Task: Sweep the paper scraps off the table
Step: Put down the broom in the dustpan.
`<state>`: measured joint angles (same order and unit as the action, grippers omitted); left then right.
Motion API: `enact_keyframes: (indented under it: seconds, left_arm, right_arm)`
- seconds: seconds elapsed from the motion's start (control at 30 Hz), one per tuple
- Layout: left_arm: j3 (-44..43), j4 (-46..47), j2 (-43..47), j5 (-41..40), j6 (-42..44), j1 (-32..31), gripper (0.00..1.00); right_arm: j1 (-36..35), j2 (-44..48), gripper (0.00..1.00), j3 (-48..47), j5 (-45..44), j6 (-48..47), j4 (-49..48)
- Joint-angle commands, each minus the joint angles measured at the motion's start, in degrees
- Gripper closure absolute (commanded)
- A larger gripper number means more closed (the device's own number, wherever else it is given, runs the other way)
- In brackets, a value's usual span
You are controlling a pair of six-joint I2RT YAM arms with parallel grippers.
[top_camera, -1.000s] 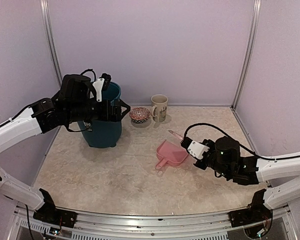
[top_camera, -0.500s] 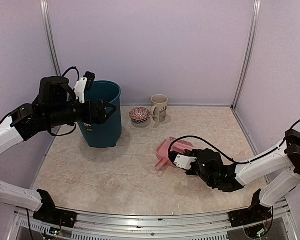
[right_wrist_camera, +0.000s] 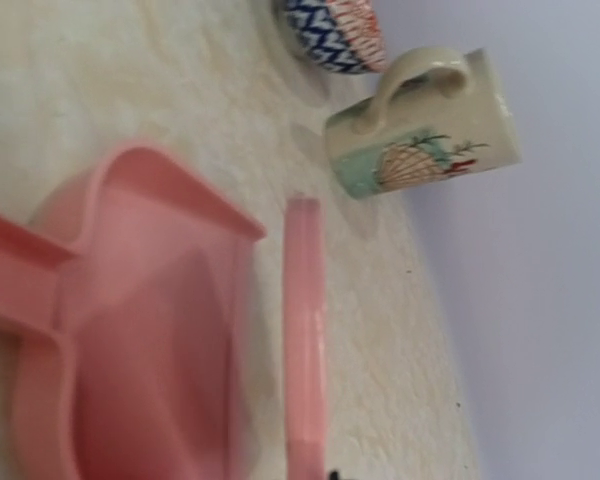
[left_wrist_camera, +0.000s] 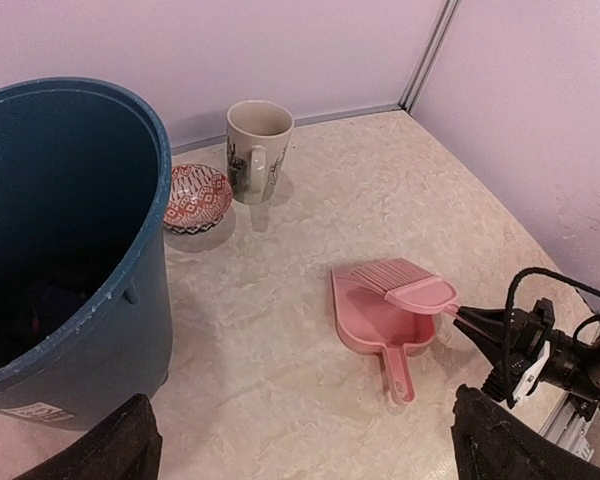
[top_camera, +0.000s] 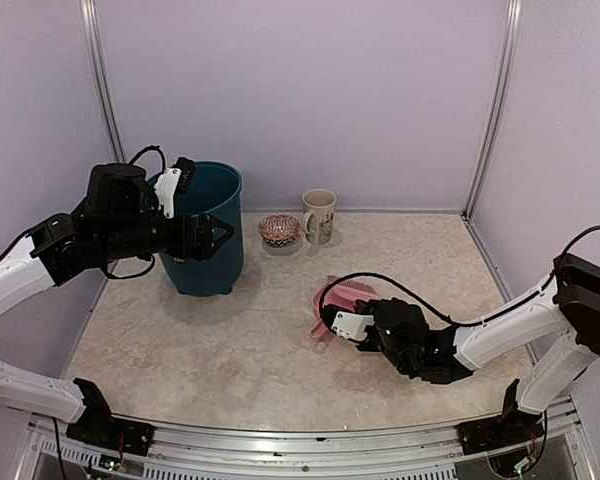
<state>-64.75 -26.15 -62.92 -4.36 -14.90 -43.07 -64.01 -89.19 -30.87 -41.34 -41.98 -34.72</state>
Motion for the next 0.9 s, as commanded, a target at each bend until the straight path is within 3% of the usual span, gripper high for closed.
enact_keyframes:
  seconds: [0.0, 0.27, 0.47, 0.77, 0.87]
  left_arm:
    - [0.8, 1.3, 0.5, 1.1, 0.8, 0.5, 0.01]
    - [1.6, 1.3, 1.2, 0.7, 0.8, 0.6, 0.01]
    - [1.7, 1.5, 1.1, 0.7, 1.0, 0.7, 0.01]
    - [2.1, 1.5, 1.2, 0.7, 0.5, 0.9, 0.01]
    - [2.1, 1.7, 1.3, 0.8, 0.3, 0.9, 0.01]
  right_arm:
    - [-1.0, -2.9, 1.0, -1.8, -0.8, 1.4, 1.6]
    - [-2.0, -4.4, 1.0, -2.9, 0.3, 3.1, 4.0]
    - [-2.6, -2.5, 0.78, -3.1, 0.8, 4.6, 6.4]
    - [-3.6, 6.0, 0.61, -2.9, 3.3, 8.3, 12.4]
    - [-3.7, 10.4, 0.5, -3.4, 7.0, 12.0, 17.6]
